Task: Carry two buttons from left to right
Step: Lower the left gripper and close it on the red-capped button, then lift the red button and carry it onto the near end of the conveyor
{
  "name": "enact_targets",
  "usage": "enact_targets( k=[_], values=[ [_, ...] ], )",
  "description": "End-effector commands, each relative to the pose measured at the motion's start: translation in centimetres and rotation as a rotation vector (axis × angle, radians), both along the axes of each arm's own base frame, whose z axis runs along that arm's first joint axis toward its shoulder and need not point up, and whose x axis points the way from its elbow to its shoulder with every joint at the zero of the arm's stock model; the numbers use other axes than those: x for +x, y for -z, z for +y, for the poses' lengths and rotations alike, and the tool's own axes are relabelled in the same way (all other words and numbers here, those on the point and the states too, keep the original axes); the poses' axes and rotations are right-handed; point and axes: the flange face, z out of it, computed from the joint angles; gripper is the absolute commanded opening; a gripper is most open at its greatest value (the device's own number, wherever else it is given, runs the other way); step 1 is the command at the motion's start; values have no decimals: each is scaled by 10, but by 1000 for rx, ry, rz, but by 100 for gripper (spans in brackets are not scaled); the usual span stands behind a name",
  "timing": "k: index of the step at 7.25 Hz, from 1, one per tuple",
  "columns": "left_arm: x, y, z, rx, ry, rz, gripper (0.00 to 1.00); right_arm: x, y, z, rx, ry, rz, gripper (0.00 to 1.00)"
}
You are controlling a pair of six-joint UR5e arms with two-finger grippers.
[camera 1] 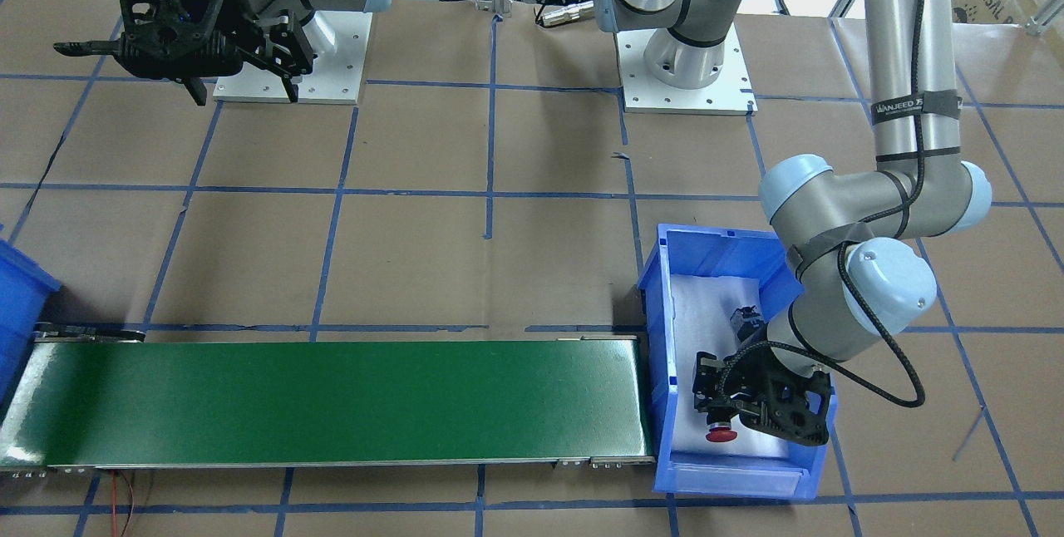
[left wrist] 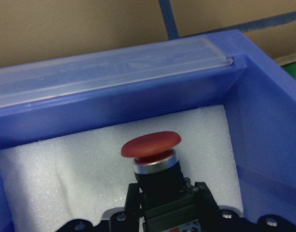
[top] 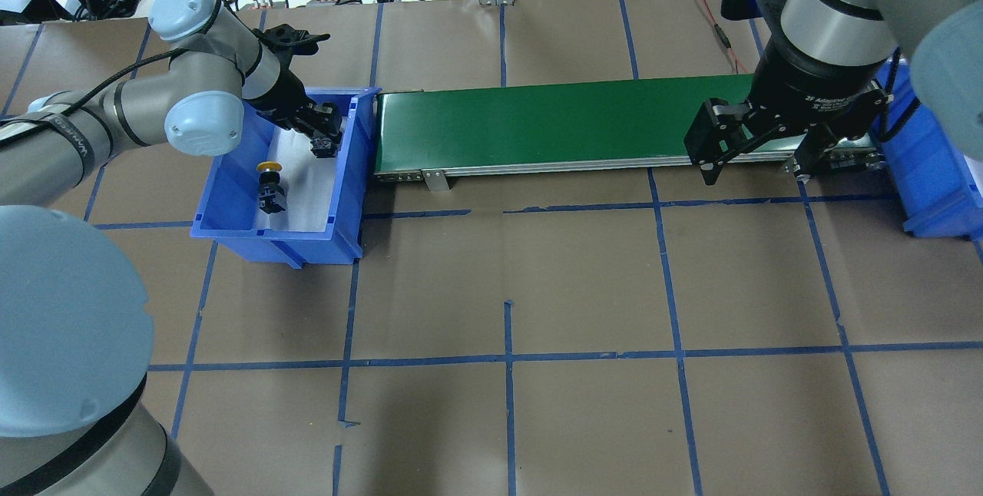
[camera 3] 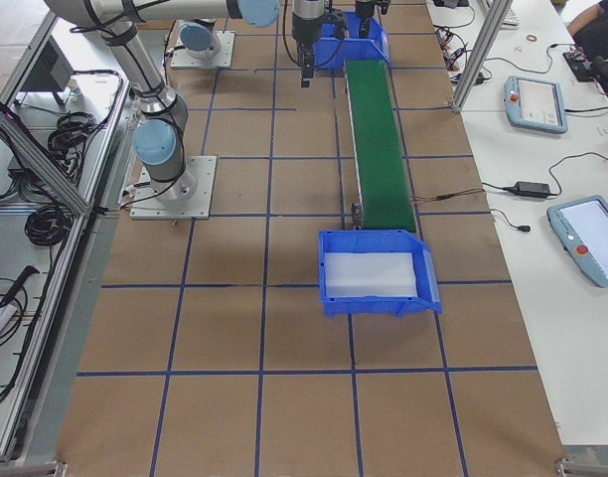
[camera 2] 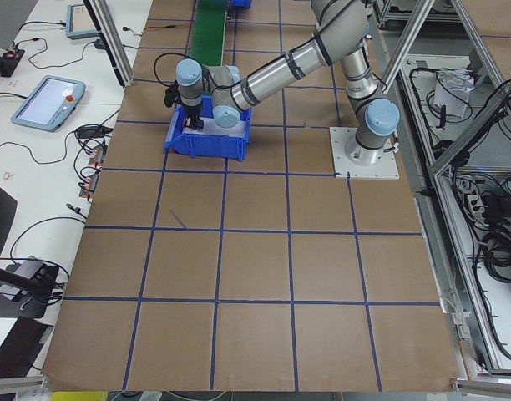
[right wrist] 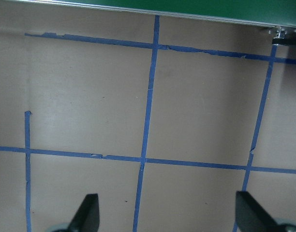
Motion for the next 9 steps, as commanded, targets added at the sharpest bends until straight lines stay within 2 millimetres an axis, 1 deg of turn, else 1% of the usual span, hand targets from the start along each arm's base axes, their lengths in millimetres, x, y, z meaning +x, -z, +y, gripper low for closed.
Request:
enact_targets(
  k=[1,2,3,4,5,6,7,8,9],
  values=[
    [-1,-52,12,0,-104,-4,29,0,0,0,0,0,-1,100],
    [2,-81,17,9,-186,-29,28,0,0,0,0,0,-3,100],
    [-6,-96,22,58,-316,-33,25,1,0,0,0,0,-7,100],
    [-18,-119,26,42,-328,-21,24,1,0,0,0,0,-9,100],
    [-52,-133,28,22,-282,-22,24,1,0,0,0,0,-9,100],
    [-103,-134,36,15,-184,-28,24,1,0,0,0,0,-9,100],
    [-121,-134,40,-7,-55,-38,24,1,1,0,1,0,-9,100],
    [-127,-134,41,-38,92,-53,24,1,1,0,1,0,-9,100],
    [-132,-117,38,-26,178,-58,24,1,1,0,1,0,-9,100]
  ],
)
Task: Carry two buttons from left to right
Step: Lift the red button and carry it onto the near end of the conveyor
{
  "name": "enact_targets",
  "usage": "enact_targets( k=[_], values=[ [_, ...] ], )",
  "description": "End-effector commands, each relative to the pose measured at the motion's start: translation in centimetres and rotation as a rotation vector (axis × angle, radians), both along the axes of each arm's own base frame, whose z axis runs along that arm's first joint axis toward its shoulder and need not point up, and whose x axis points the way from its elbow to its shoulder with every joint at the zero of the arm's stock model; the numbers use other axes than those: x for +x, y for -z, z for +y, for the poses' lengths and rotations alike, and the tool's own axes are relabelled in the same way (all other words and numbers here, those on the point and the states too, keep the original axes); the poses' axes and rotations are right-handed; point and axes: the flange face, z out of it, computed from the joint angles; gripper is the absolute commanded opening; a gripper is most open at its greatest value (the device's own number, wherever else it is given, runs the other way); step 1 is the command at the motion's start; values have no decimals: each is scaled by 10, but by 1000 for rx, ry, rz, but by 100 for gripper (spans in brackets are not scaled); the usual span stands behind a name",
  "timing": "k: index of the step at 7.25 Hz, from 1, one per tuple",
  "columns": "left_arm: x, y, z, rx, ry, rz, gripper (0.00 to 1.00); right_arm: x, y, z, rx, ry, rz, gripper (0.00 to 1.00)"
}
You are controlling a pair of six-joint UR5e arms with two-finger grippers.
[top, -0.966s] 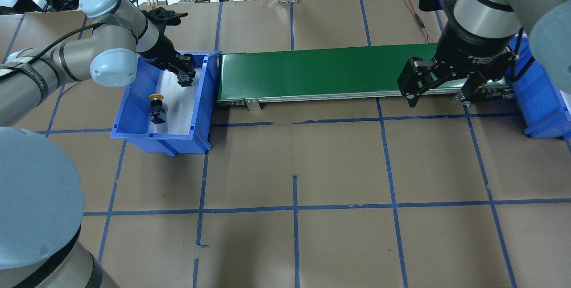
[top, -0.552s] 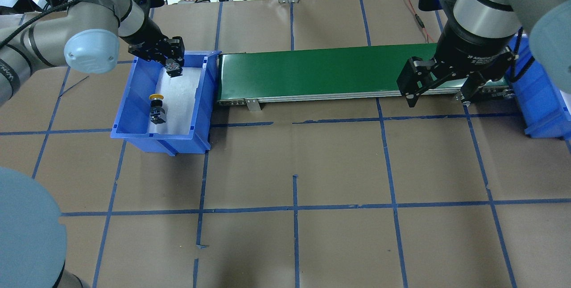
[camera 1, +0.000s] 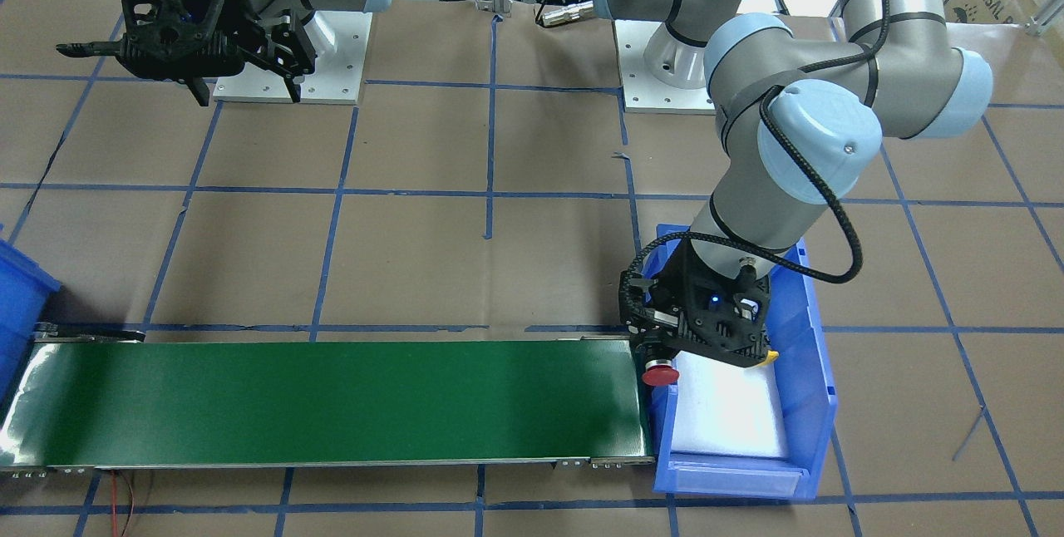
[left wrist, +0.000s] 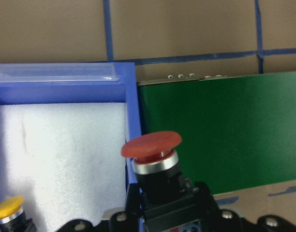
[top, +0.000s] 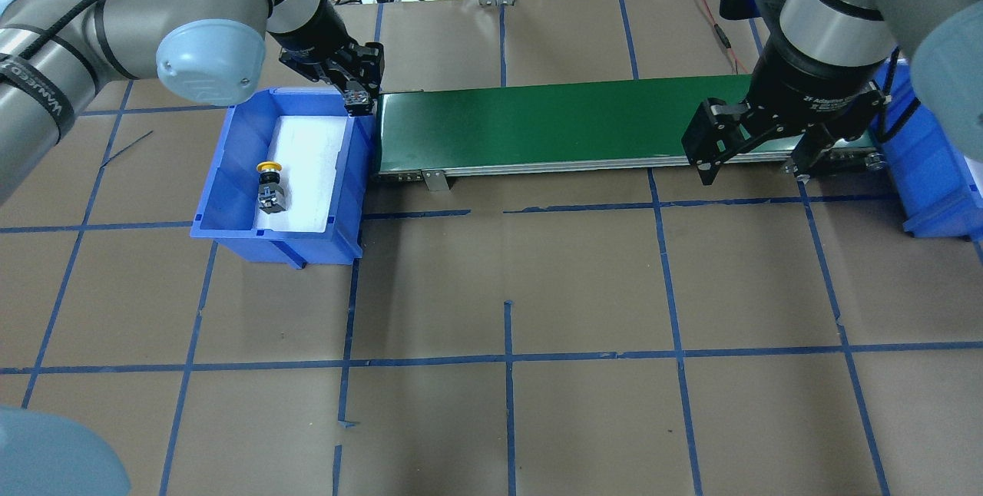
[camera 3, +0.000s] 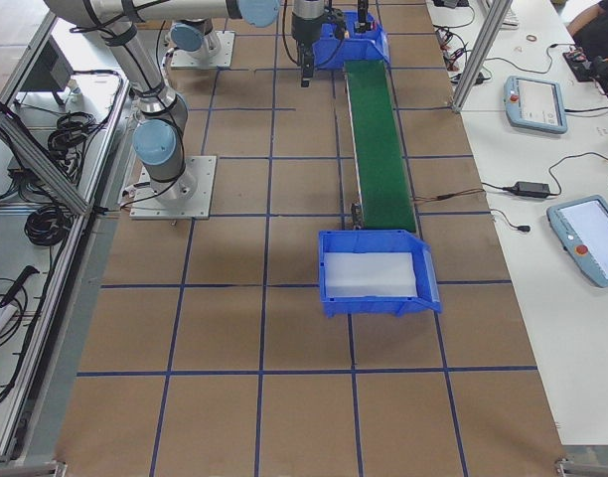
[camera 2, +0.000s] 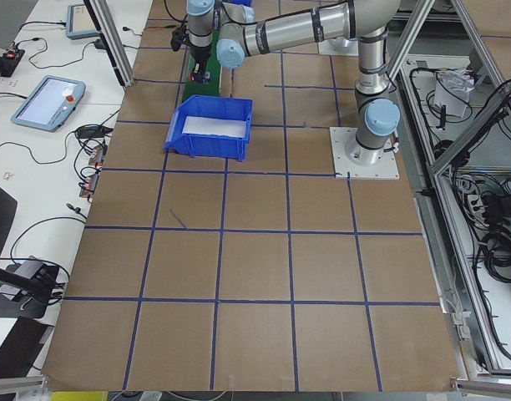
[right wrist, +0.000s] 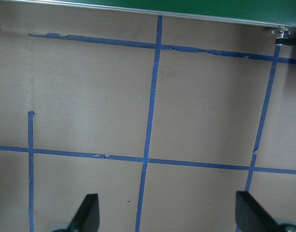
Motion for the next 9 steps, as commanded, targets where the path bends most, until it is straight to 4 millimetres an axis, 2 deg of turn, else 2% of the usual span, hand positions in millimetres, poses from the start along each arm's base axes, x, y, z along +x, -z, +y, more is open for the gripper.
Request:
enact_targets(
  k=[1,4,5,6,7,8,9],
  values=[
    [-27,30,-6,-15,188,-17,24,0,0,0,0,0,0,100],
    [-34,83,-20,65,-24,-4,25,0,0,0,0,0,0,100],
    [-34,94,-20,79,-35,-3,27,0,0,0,0,0,0,100],
    [-36,95,-25,37,-33,6,29,0,0,0,0,0,2,100],
    [-37,94,-25,37,-37,12,41,0,0,0,2,1,2,100],
    [-39,99,-22,52,-48,23,95,0,0,0,0,0,2,100],
    [-44,93,-20,64,-117,83,100,0,0,0,0,0,2,100]
  ],
)
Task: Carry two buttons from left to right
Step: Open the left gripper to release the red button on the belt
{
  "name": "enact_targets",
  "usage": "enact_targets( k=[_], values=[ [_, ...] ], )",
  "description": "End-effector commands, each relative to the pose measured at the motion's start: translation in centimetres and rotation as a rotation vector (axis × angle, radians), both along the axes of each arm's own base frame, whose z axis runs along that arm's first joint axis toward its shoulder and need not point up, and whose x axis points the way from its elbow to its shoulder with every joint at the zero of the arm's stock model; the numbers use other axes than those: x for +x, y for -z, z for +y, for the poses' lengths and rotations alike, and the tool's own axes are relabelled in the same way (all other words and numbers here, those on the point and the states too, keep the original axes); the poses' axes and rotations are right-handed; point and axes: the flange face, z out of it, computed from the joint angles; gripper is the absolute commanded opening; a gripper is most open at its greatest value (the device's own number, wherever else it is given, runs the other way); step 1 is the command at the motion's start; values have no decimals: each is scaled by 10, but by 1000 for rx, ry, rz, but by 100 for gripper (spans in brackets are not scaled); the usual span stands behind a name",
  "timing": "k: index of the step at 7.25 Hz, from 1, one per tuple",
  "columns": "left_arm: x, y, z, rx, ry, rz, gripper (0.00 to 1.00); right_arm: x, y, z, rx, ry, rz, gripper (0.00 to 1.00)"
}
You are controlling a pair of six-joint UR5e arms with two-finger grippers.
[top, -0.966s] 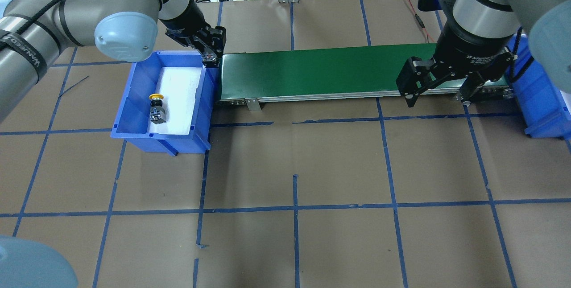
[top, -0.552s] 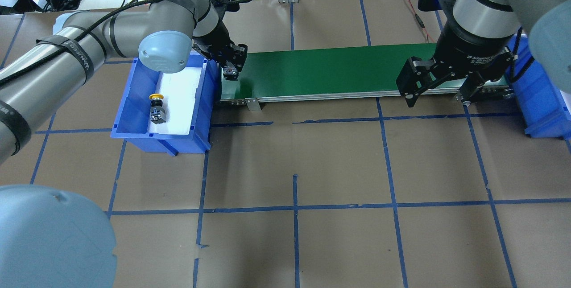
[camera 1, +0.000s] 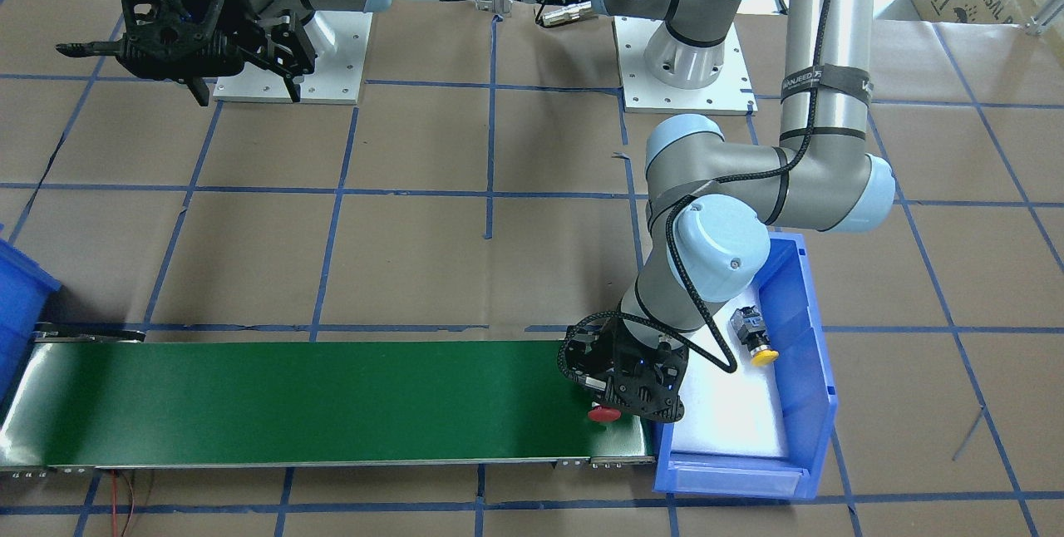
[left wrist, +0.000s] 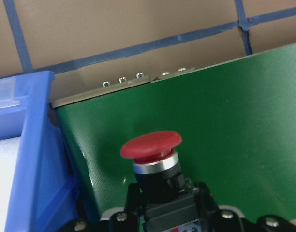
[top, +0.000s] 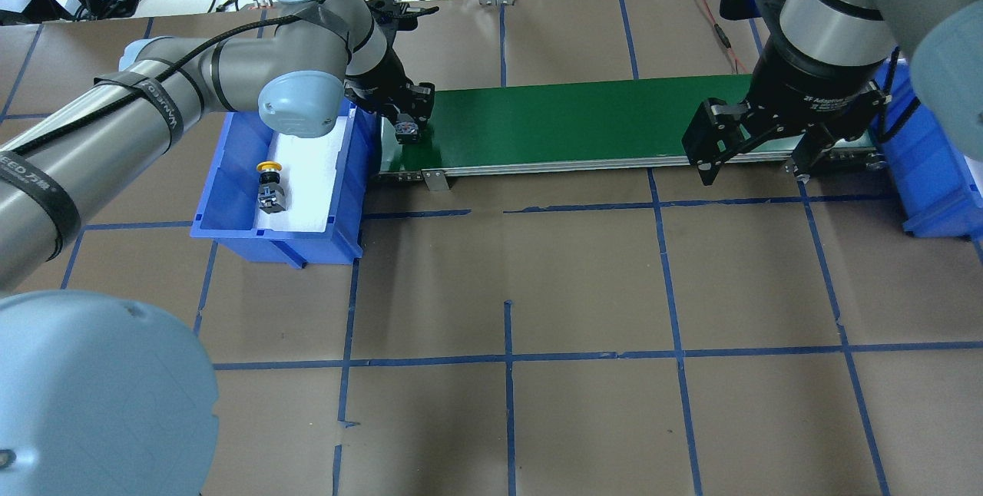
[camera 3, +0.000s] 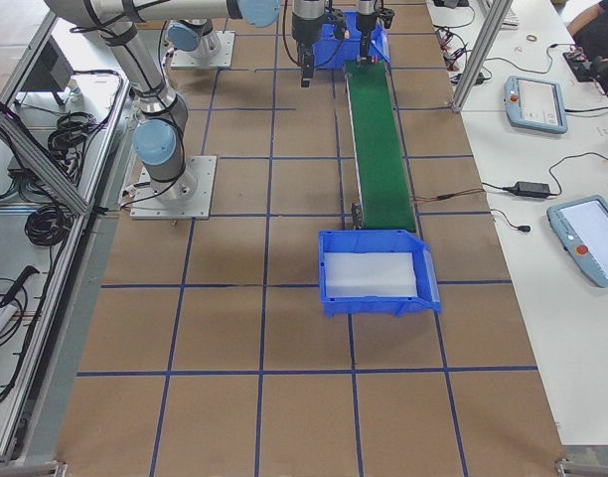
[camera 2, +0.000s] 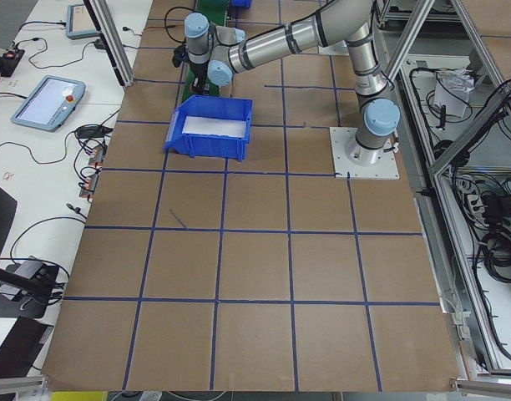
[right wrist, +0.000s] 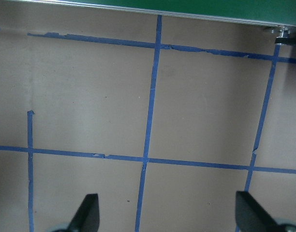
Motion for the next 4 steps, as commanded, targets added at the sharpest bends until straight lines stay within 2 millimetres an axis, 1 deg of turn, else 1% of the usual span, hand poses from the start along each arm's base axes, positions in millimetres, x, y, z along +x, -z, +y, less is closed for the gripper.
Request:
enact_targets(
  k=[1,2,3,4],
  values=[
    [-5,-24,5,-10,-89,59,100,0,0,0,-2,0,0,100],
    [-3,-55,13,-30,-144,63,100,0,0,0,-2,0,0,100],
    [7,-95,24,-37,-163,55,100,0,1,-1,0,0,-1,100],
    [46,-109,24,-29,-220,9,100,1,1,-1,-3,-2,-1,100]
  ],
)
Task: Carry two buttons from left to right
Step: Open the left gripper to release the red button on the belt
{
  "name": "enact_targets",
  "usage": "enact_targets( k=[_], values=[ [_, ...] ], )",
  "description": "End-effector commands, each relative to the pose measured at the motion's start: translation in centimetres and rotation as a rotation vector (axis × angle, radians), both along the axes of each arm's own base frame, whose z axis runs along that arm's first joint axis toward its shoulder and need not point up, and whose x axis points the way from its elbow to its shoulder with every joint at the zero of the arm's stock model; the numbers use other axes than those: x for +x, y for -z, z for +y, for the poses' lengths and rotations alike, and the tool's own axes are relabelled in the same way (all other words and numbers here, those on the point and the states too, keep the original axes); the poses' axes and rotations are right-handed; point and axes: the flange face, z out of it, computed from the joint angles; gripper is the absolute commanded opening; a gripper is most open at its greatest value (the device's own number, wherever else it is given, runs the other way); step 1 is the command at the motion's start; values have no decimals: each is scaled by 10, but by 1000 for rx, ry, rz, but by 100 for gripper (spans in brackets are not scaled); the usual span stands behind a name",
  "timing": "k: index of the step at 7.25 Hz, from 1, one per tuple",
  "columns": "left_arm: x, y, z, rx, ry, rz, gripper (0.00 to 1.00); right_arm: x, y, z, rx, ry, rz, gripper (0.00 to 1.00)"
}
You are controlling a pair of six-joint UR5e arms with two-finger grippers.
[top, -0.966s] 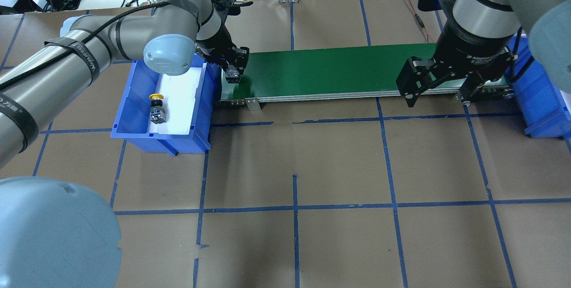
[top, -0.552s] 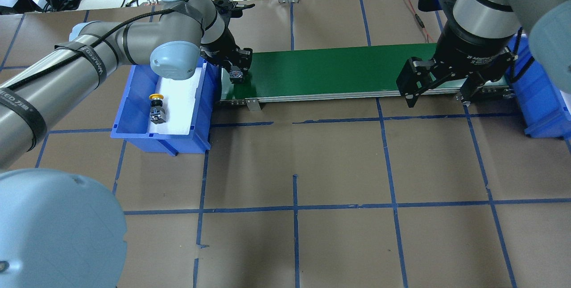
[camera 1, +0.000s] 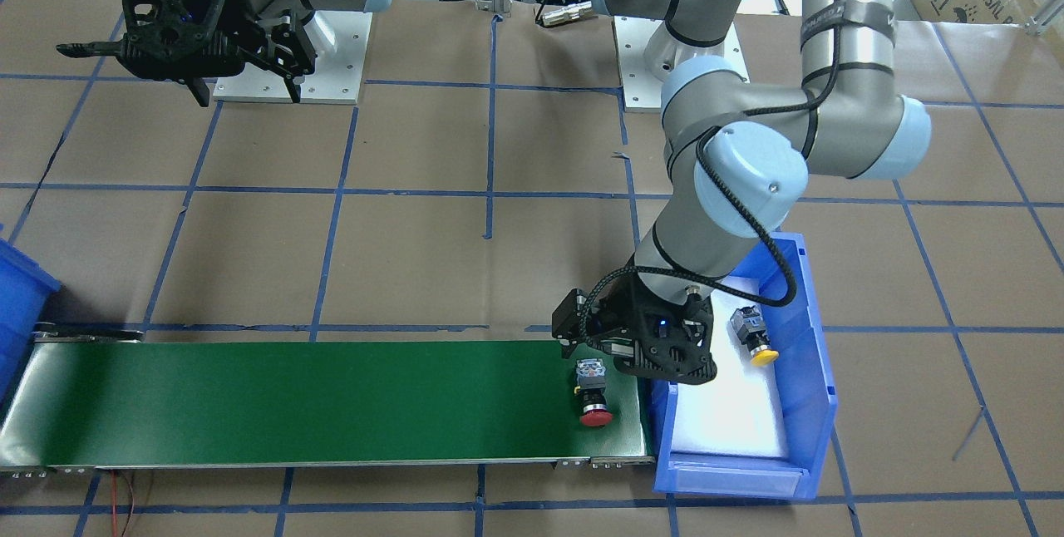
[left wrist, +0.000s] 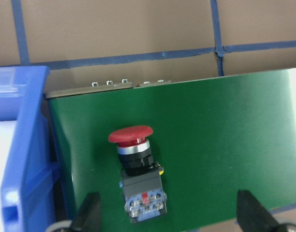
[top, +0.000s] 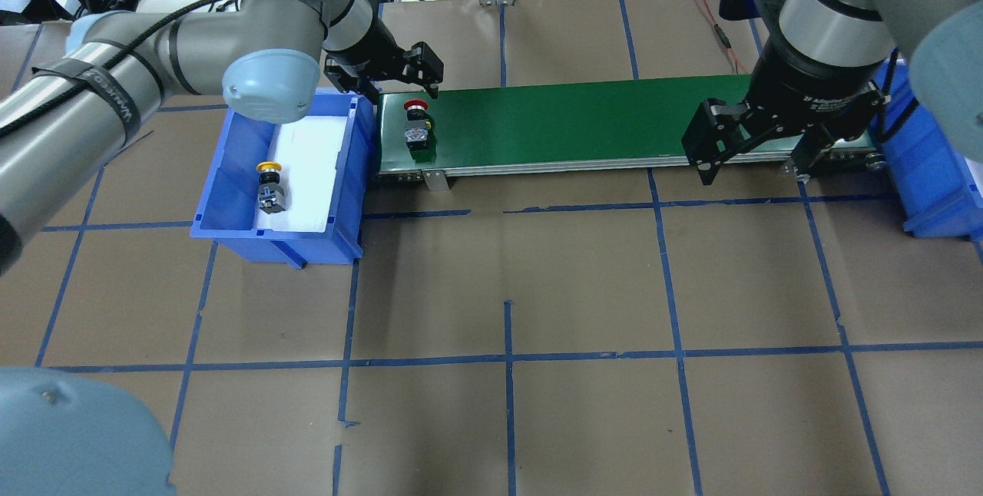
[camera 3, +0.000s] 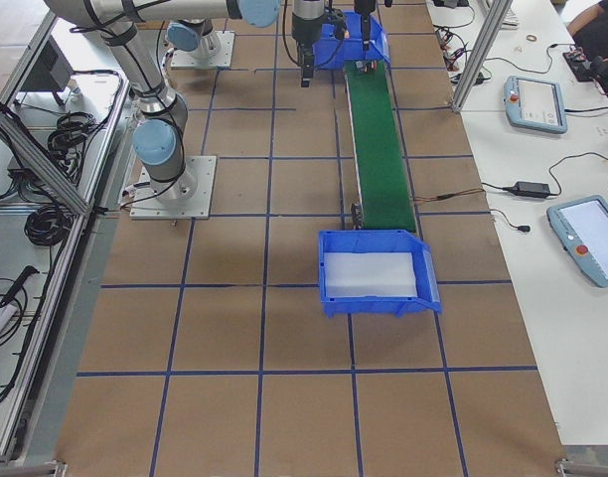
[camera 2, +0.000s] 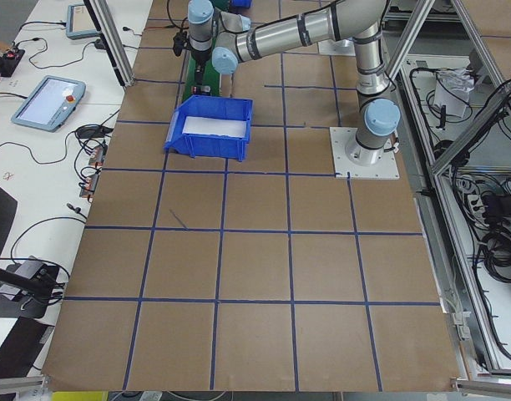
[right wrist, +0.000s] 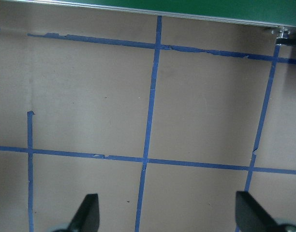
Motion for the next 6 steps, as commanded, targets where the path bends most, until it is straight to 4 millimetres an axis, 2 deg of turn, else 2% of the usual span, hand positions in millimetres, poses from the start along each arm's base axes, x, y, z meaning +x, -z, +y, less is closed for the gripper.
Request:
enact_targets(
  k=[1,2,3,4,6],
  values=[
    [74,-24,0,16,-123,-71,100,0,0,0,0,0,1,100],
    [94,-10,-1,47,-152,-96,100,1,0,0,-2,-1,-1,100],
    [109,5,-3,75,-157,-223,100,1,0,0,0,-1,-1,100],
    [114,19,0,112,-107,-275,100,1,0,0,0,-1,-1,100],
    [129,32,0,138,-96,-280,100,2,0,0,-3,0,-17,100]
  ],
)
